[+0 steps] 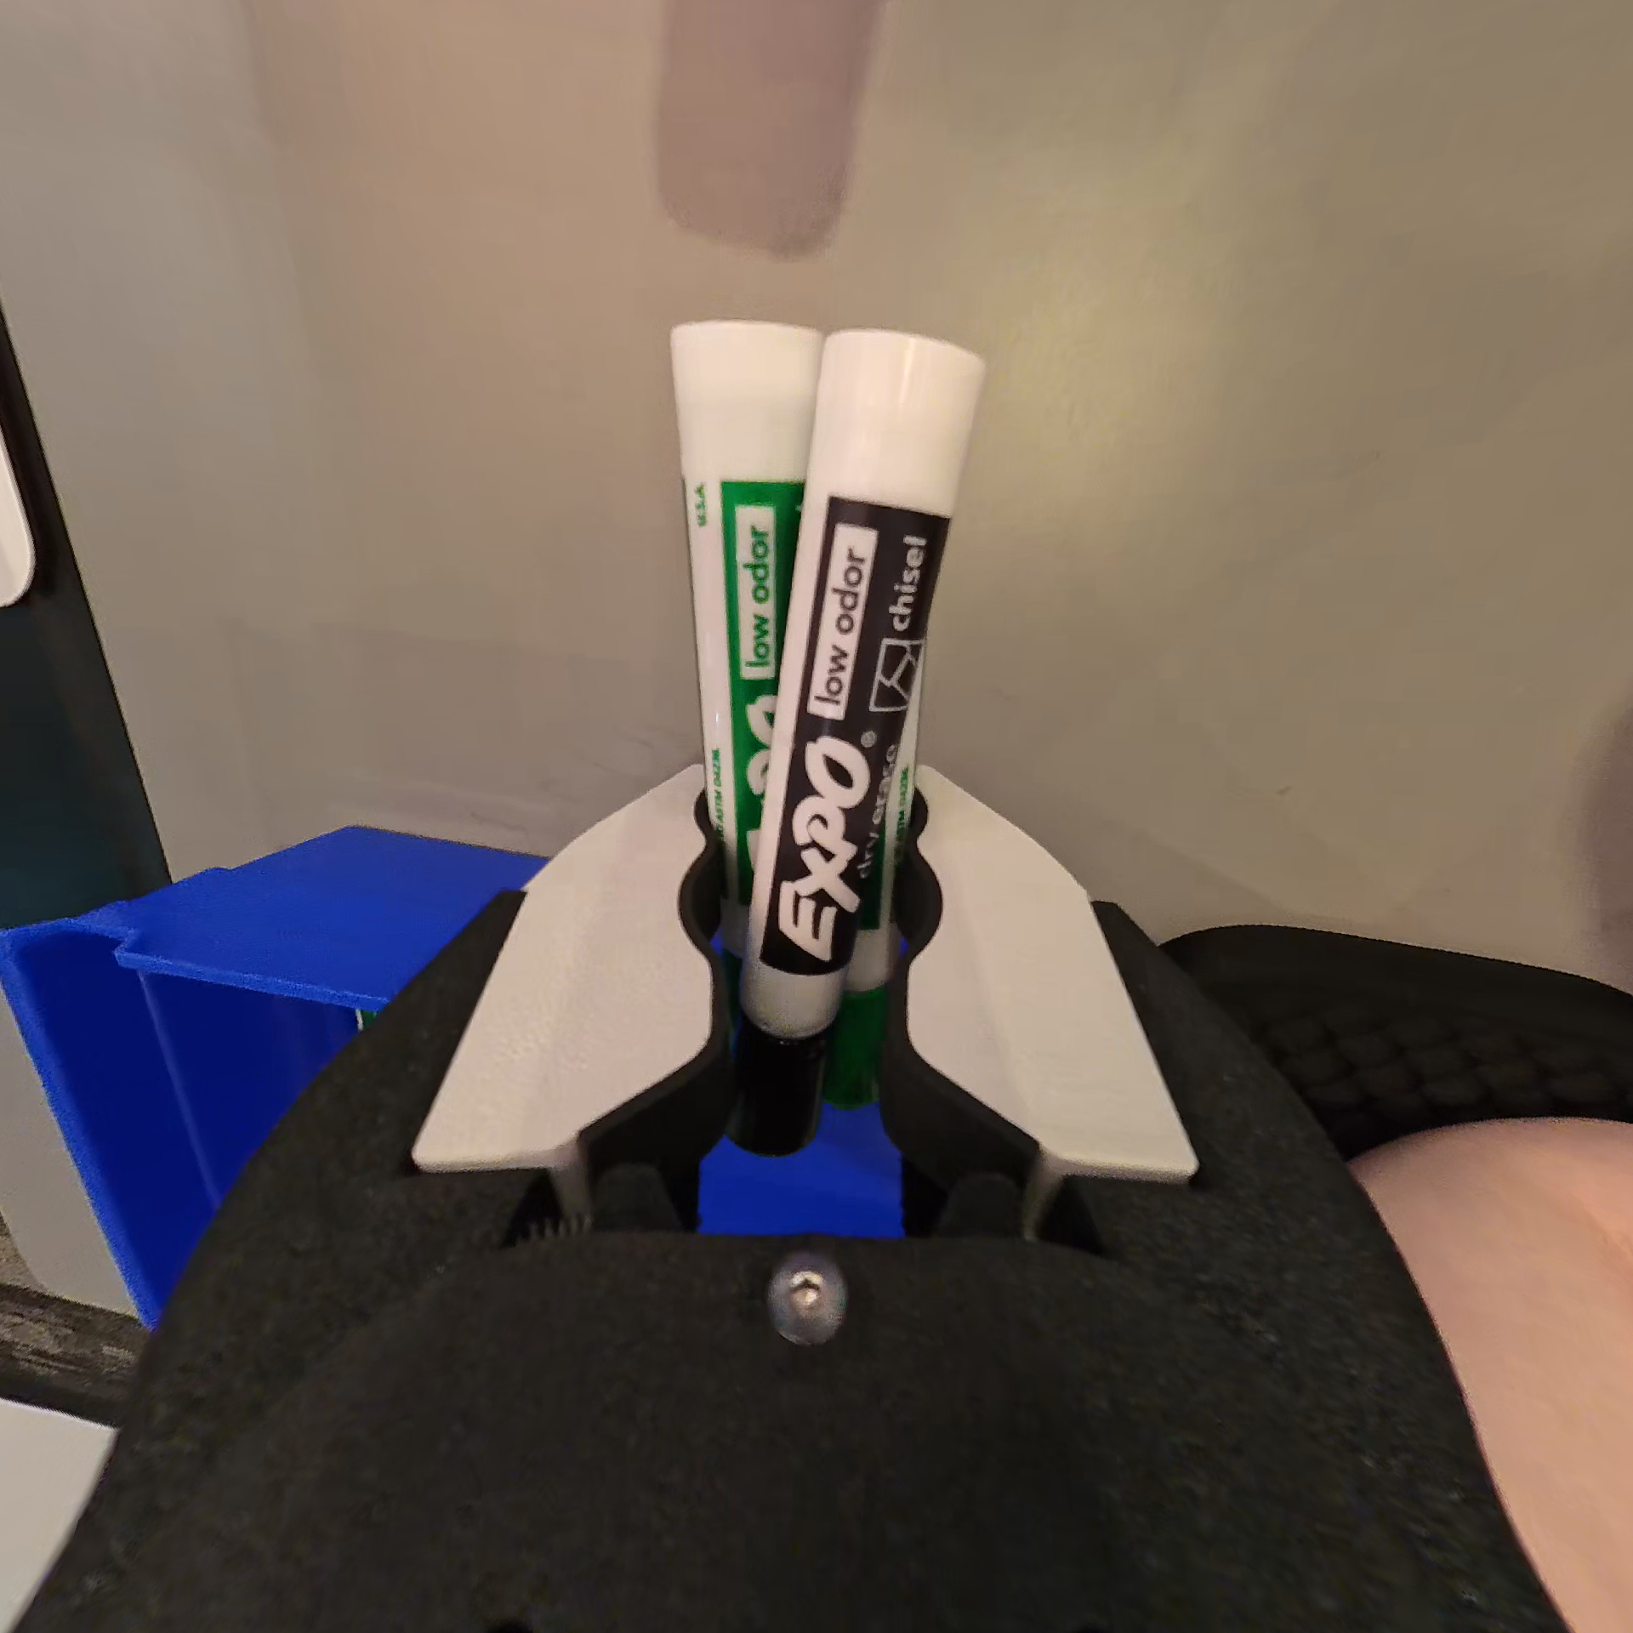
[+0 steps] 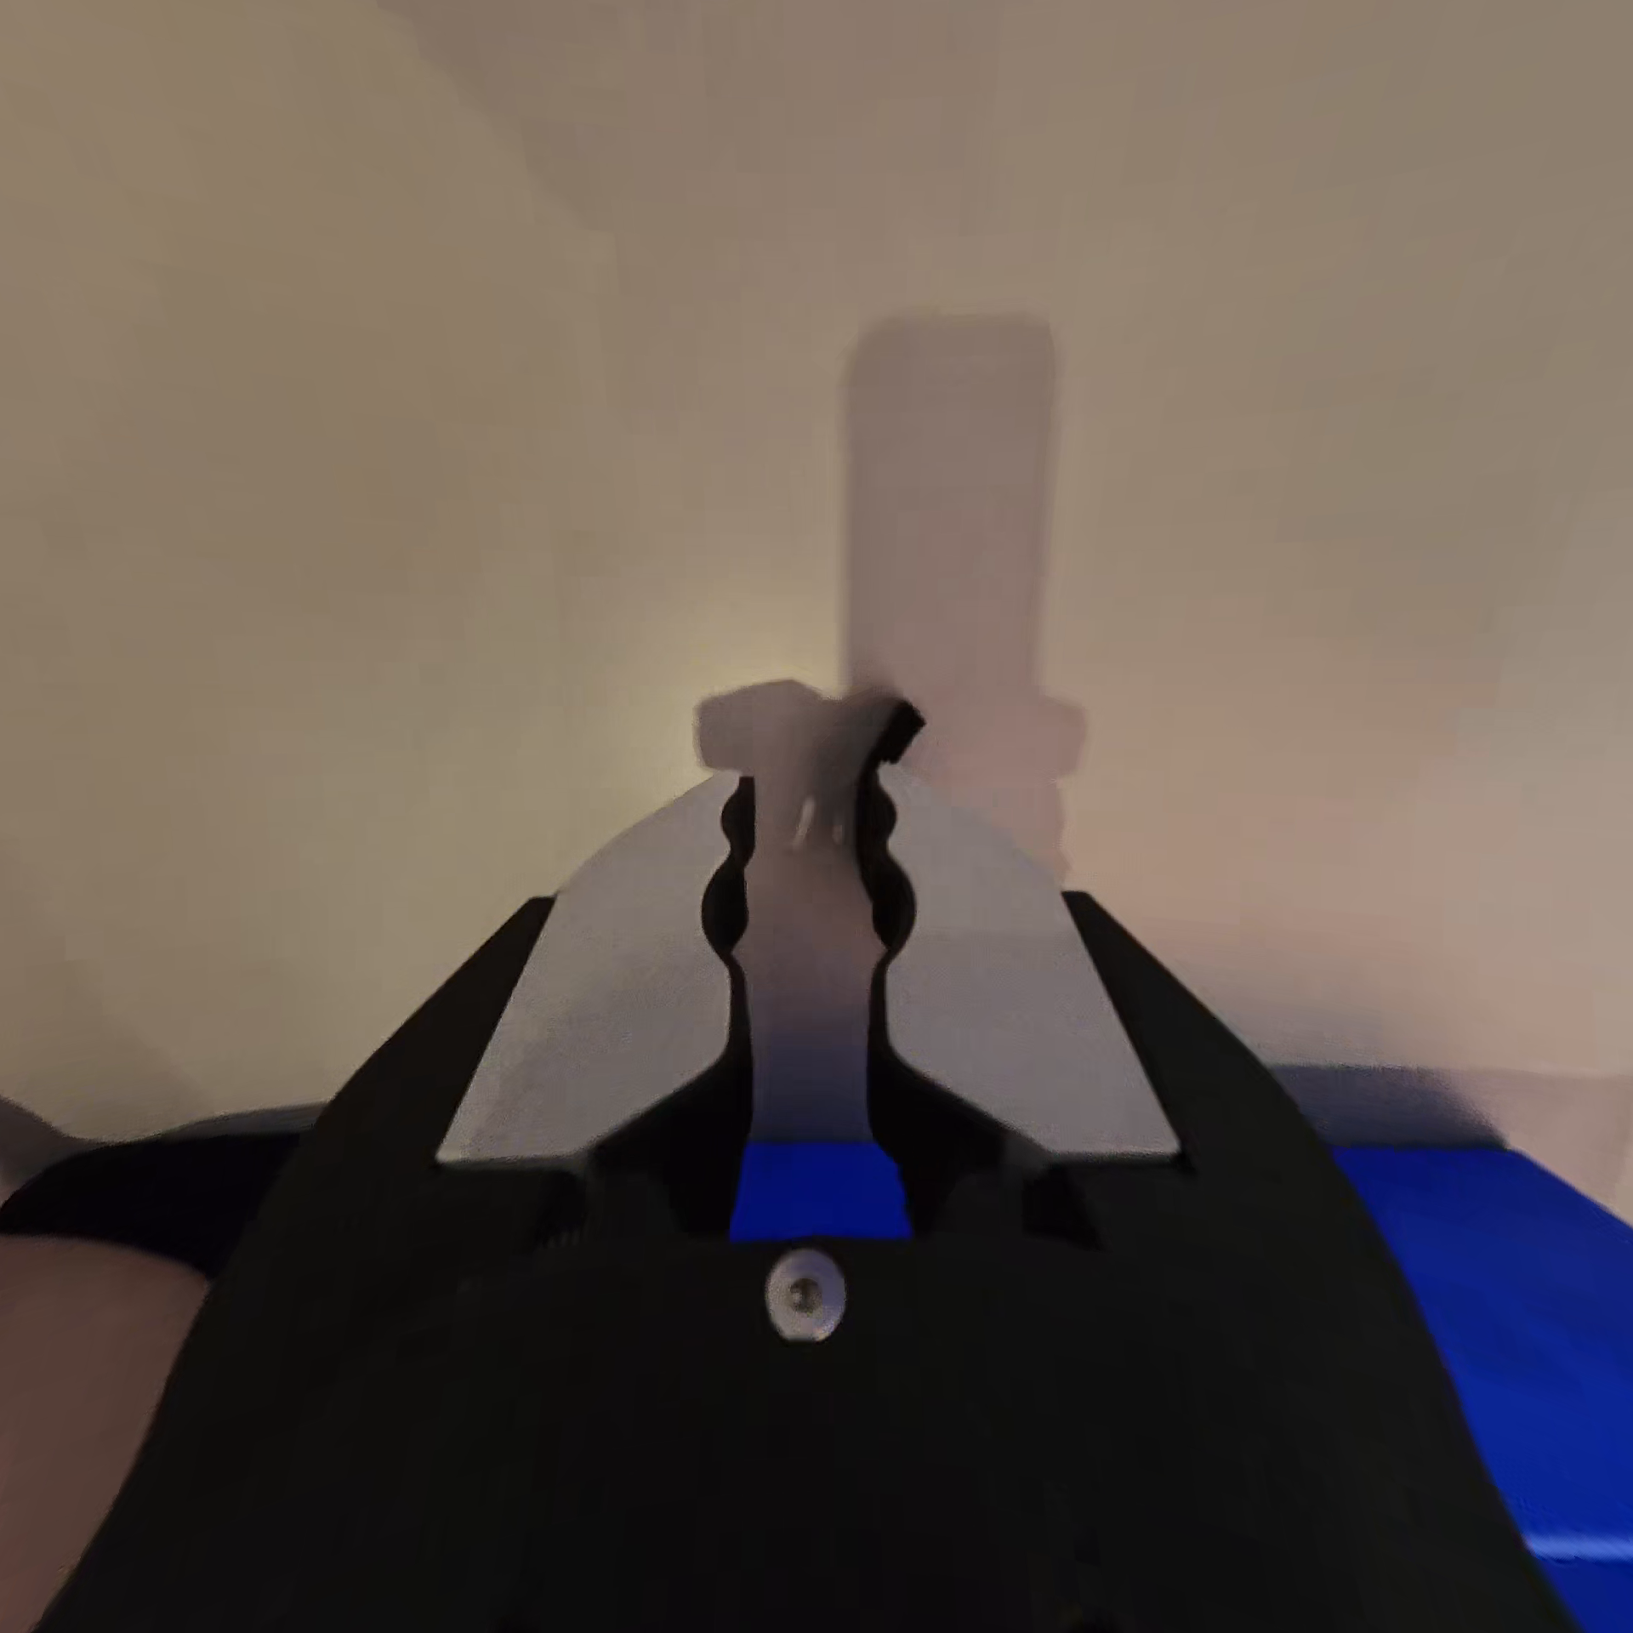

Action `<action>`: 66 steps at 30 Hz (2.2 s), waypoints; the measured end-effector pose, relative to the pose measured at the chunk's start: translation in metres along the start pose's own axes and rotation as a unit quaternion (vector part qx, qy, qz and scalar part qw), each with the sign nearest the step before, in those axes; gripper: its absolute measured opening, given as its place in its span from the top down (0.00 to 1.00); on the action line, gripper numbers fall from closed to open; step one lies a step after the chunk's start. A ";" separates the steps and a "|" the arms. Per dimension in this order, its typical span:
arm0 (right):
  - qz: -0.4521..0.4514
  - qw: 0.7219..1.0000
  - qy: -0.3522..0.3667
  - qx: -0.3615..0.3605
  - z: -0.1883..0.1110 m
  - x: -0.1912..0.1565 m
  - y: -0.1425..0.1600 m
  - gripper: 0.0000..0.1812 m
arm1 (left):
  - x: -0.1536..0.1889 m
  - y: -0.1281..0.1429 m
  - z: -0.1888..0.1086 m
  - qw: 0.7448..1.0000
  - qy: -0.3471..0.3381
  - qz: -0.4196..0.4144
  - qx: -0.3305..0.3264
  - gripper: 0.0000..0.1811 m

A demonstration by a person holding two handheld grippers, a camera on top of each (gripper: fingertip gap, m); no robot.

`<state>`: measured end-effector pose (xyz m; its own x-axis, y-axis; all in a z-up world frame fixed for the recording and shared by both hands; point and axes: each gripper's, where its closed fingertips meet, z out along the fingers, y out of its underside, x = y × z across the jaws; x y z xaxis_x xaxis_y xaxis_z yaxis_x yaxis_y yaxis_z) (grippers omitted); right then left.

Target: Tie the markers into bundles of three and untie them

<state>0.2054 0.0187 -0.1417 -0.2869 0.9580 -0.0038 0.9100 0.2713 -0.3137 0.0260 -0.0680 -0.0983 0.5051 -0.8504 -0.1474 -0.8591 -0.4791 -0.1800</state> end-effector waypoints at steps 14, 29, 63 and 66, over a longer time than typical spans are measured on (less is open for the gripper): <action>0.051 0.992 0.033 -0.107 0.032 0.019 0.020 0.93 | 0.001 0.002 0.002 1.000 0.004 -0.003 -0.008 0.80; 0.240 0.797 -0.383 0.400 -0.093 -0.021 -0.111 0.98 | -0.016 -0.029 0.020 0.999 -0.016 -0.008 0.032 0.80; 0.423 0.674 -0.381 0.471 -0.054 0.021 -0.142 0.98 | 0.014 -0.074 0.065 0.999 0.042 0.016 0.029 0.80; 0.413 0.696 -0.359 0.465 -0.053 0.021 -0.142 0.98 | 0.014 -0.077 0.065 0.998 0.048 0.009 0.036 0.80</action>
<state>0.0865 0.0053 -0.0467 -0.1609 0.3670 -0.9162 0.3607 -0.8422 -0.4007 0.1045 -0.0292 -0.1498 0.4764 -0.8774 -0.0573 -0.8581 -0.4497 -0.2481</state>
